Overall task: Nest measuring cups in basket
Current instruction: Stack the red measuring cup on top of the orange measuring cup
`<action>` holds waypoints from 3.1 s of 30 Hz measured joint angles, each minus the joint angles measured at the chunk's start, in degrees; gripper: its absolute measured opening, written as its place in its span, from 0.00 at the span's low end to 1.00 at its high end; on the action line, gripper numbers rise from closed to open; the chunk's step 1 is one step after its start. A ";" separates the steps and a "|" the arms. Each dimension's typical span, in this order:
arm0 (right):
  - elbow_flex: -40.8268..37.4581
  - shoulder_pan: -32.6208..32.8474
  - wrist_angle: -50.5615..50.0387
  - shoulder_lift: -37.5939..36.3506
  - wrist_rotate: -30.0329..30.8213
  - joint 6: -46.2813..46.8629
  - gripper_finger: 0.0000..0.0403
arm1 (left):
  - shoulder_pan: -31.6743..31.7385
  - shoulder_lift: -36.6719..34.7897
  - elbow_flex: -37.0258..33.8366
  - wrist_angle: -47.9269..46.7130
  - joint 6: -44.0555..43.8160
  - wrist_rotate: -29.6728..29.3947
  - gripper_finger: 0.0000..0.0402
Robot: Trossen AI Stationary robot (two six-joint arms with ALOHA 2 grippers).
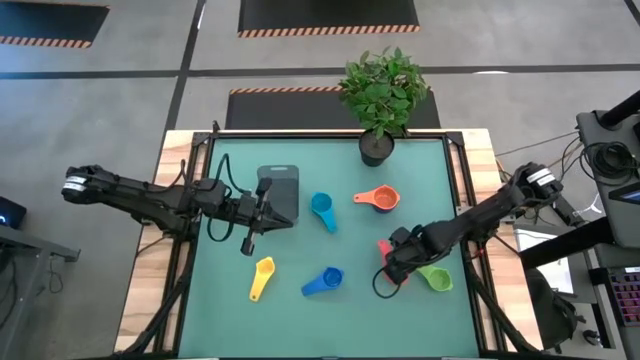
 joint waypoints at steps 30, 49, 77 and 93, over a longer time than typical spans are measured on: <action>25.49 -35.36 -17.67 -0.16 6.68 -112.40 0.03 | 0.17 0.00 0.00 0.38 1.77 0.00 0.00; 25.49 -42.16 -17.63 9.25 6.82 -122.57 0.03 | 0.17 0.00 0.00 0.11 1.76 0.00 0.00; 25.49 -42.27 -17.51 10.50 6.84 -113.49 0.24 | 0.22 0.00 0.00 0.13 1.75 0.02 0.00; 32.31 -42.23 -20.20 10.38 6.36 -99.17 0.17 | 0.28 0.00 0.00 0.13 1.75 0.02 0.00</action>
